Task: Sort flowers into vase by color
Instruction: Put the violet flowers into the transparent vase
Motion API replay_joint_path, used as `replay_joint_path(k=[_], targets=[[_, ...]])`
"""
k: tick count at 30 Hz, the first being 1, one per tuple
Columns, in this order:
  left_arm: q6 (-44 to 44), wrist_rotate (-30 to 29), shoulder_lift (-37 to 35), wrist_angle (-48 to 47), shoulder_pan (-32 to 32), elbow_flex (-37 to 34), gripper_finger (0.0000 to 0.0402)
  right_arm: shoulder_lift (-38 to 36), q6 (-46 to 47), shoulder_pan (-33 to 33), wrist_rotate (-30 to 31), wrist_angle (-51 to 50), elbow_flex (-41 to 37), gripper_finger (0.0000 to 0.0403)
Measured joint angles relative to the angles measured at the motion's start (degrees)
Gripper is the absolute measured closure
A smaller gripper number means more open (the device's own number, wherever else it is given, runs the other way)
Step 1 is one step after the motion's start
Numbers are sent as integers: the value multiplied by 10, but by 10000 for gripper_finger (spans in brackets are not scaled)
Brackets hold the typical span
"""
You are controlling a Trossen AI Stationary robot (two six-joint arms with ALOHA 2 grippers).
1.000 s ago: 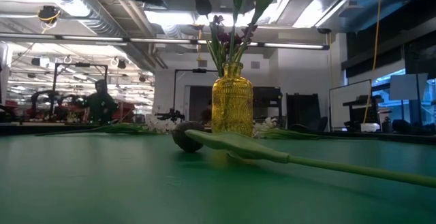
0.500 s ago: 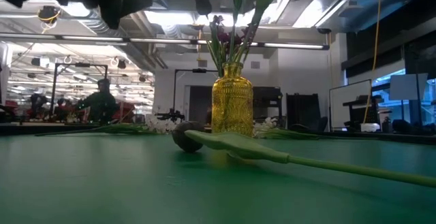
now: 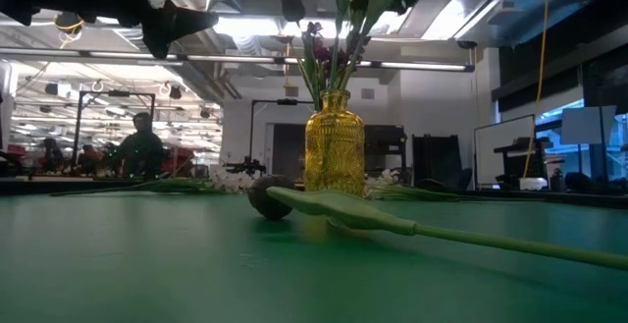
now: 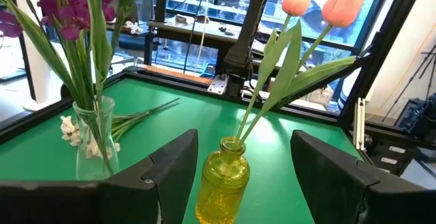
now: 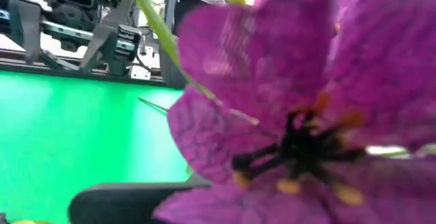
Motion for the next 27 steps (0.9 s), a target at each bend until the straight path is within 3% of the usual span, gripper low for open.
replay_joint_path(k=[14, 22, 27], targets=[[0, 0, 0, -1, 0, 0, 172, 88, 5, 0, -11, 0, 0, 394], [0, 0, 0, -6, 0, 0, 172, 94, 20, 0, -17, -4, 0, 346], [-2, 0, 0, -6, 0, 0, 172, 86, 21, 0, -13, -22, 0, 285]])
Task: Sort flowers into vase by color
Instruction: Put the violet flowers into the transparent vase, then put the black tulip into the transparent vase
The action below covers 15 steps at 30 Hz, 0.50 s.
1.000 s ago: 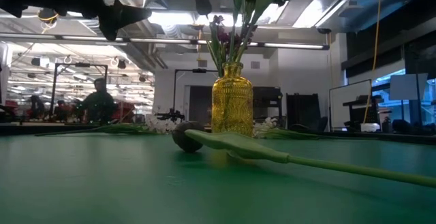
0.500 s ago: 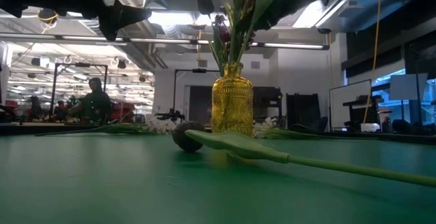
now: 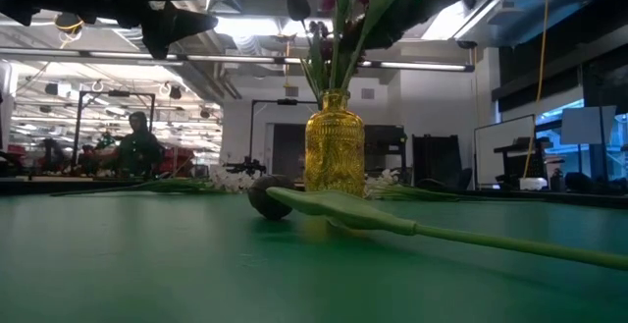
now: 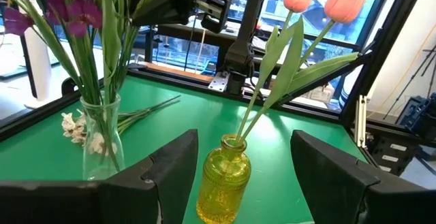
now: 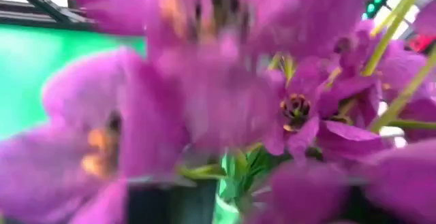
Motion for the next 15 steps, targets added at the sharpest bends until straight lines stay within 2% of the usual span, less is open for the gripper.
replay_joint_path(k=[8, 15], targets=[[-3, 0, 0, -13, 0, 0, 172, -47, -4, 0, 62, -118, 0, 176], [-4, 0, 0, -13, 0, 0, 172, -118, 13, 0, 62, -155, 0, 132]])
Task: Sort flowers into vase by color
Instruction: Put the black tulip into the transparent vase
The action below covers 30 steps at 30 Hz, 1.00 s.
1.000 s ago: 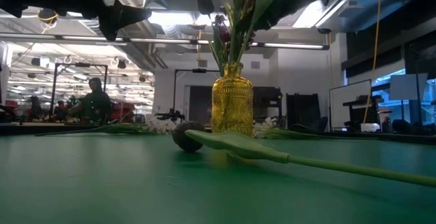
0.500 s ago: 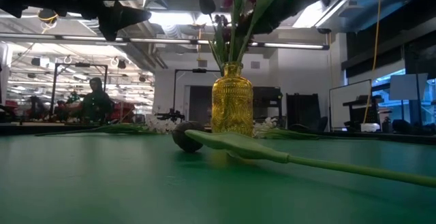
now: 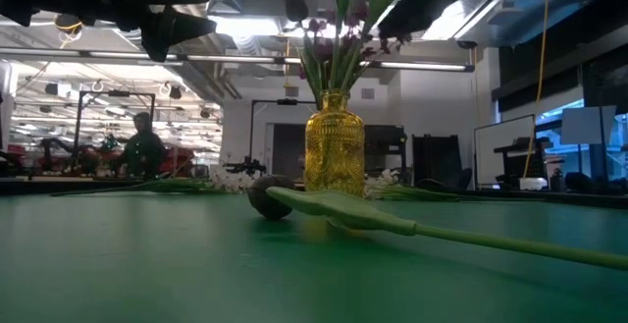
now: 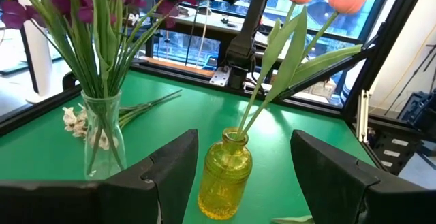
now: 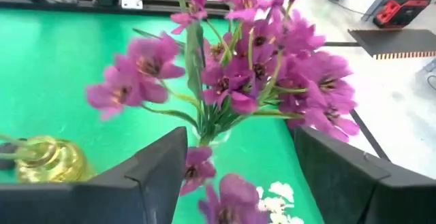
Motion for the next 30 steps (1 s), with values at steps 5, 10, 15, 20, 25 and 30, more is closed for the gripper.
replay_joint_path(k=[5, 10, 15, 20, 25, 30], targets=[[-16, 0, 0, -1, 0, 0, 172, -56, 20, 0, 0, -75, 0, 125], [-42, 9, 0, -4, -1, 0, 172, -107, 62, 0, -33, -183, 0, 135], [-70, 42, 0, 0, -18, 0, 172, -126, 140, 13, -100, -260, 0, 142], [-71, 40, 0, -10, -37, 0, 172, -122, 193, 114, -37, -327, 0, 143], [-71, 26, 0, -12, -48, 0, 172, -117, 286, 271, 102, -363, 0, 143], [-73, 25, 0, -14, -49, 0, 172, -118, 399, 415, 218, -329, -24, 143]])
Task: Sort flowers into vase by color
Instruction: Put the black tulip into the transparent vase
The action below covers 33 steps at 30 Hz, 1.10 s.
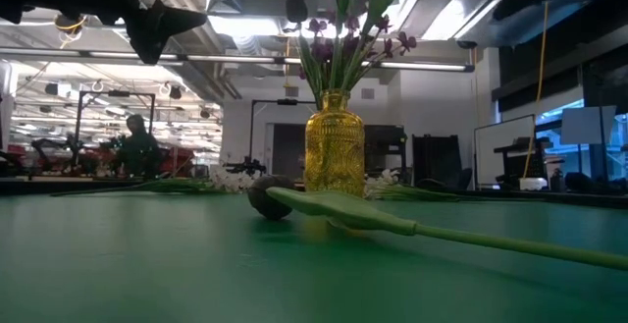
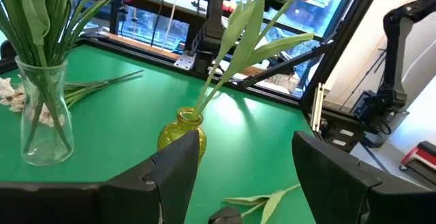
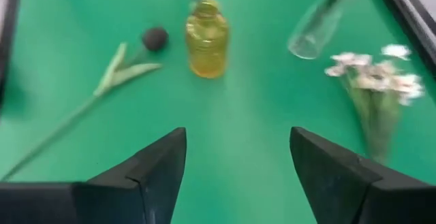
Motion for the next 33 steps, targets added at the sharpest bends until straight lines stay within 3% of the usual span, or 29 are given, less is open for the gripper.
replay_joint_path(k=[5, 11, 13, 18, 23, 28, 33], targets=[[0, -1, 0, 0, 0, 0, 178, 16, 86, 98, 37, 165, -117, 143], [-15, -14, 0, 4, 0, 0, 179, 116, 84, 169, 112, 592, -253, 143], [-24, -16, 0, 7, 0, 0, 179, 168, 74, 177, 129, 652, -259, 143], [-26, -16, 0, 7, 0, 0, 179, 295, 79, 172, 142, 658, -217, 143], [-26, -29, 0, 3, 1, 0, 179, 398, 75, 150, 116, 652, -135, 143], [-26, -31, 6, -4, 1, 0, 179, 460, 69, 134, 91, 606, -59, 143], [-26, -31, 27, -1, 1, 0, 179, 503, 117, 135, 108, 547, -22, 143]])
